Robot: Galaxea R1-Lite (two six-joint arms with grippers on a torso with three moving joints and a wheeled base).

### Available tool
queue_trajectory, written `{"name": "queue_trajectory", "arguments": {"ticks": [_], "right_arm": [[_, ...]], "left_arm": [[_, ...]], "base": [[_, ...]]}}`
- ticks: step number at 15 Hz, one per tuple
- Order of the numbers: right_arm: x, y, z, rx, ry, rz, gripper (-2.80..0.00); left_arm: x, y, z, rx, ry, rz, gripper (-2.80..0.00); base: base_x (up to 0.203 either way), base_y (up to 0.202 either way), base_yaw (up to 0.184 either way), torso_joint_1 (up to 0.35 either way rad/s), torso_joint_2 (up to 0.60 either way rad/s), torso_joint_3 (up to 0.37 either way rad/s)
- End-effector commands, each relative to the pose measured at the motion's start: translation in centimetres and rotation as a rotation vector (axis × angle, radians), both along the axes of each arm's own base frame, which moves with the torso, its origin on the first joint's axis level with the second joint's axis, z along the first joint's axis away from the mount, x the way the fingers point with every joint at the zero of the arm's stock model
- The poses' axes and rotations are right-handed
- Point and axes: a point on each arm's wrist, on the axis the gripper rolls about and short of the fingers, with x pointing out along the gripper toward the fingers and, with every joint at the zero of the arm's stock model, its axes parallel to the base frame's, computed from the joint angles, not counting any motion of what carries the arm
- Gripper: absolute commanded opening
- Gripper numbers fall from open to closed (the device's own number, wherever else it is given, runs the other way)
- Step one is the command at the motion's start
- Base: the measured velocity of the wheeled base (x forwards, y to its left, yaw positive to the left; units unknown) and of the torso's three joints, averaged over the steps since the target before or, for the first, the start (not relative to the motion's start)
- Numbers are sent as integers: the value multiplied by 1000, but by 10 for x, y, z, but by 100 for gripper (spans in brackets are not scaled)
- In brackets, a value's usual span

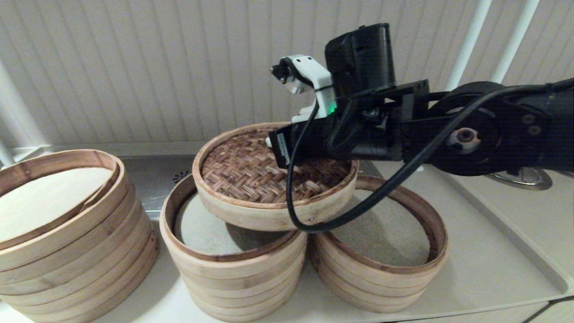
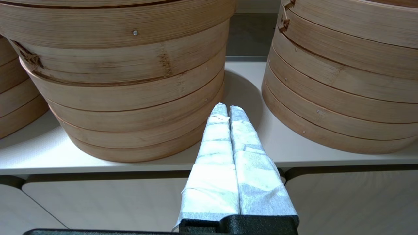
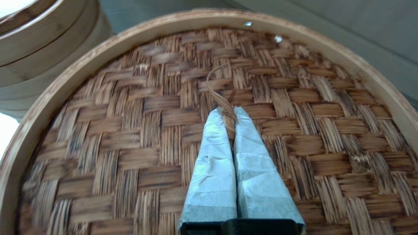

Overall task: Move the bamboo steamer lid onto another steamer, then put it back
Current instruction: Put the steamer

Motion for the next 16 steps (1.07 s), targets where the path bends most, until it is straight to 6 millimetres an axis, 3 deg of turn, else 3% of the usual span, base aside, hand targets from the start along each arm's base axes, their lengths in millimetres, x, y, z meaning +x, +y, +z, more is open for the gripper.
{"name": "queue_trajectory", "arguments": {"ticks": [1, 7, 12, 16], "right_arm": [[-10, -31, 19, 28, -29, -38, -280], [-25, -117, 29, 43, -29, -172, -280], [-36, -165, 3, 43, -6, -252, -280], [-49, -189, -22, 46, 19, -267, -280]], "left_arm": [[0, 0, 0, 0, 2, 0, -280], [0, 0, 0, 0, 2, 0, -280], [0, 0, 0, 0, 2, 0, -280], [0, 0, 0, 0, 1, 0, -280]], "base": [[0, 0, 0, 0, 0, 0], [0, 0, 0, 0, 0, 0], [0, 0, 0, 0, 0, 0], [0, 0, 0, 0, 0, 0]]}}
